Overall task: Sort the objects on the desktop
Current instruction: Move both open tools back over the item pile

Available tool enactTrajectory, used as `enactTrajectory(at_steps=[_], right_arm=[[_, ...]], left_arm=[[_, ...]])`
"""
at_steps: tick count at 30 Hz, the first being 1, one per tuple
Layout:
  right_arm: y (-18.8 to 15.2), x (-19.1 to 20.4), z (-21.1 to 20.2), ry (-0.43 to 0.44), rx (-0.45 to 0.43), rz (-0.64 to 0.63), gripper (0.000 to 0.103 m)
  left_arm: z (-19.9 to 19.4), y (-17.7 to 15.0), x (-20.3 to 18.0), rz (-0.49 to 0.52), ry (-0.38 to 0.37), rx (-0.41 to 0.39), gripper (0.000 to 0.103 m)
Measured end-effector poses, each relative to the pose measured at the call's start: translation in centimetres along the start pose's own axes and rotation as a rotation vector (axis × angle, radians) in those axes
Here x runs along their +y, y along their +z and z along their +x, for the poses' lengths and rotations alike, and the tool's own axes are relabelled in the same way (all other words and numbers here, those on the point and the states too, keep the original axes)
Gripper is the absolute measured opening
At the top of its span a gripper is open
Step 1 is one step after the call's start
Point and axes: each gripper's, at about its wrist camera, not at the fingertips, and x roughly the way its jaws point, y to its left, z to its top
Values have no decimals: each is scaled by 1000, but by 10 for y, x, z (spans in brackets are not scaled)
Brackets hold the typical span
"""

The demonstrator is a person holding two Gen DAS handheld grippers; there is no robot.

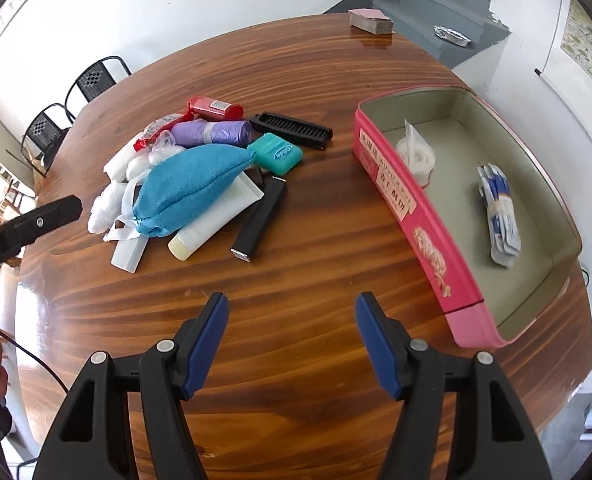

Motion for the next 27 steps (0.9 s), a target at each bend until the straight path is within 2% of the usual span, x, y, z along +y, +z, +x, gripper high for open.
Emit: enactTrajectory(at_steps=[5, 8, 11, 15, 19, 24, 27], right_arm=[[0, 5, 1, 10, 19, 25, 70], [2, 6, 1, 46, 51, 23, 80], [6, 2, 0, 75, 70, 42, 80], [11, -12, 0, 97, 76, 87, 81], [14, -18, 9, 97, 77, 67, 81], [23, -23, 28, 152, 110, 57, 81], [29, -24, 36, 175, 116, 54, 81]], left_arm=[[27, 4, 3, 5, -30, 63, 52], [39, 9, 3, -8, -43, 95, 52], [41, 14, -1, -11, -59, 92, 52], [38, 22, -5, -5, -43, 85, 52], [37, 24, -9, 11, -2, 76, 52], [44, 22, -13, 6, 26, 103, 52], [53, 28, -15, -8, 4, 98, 52]])
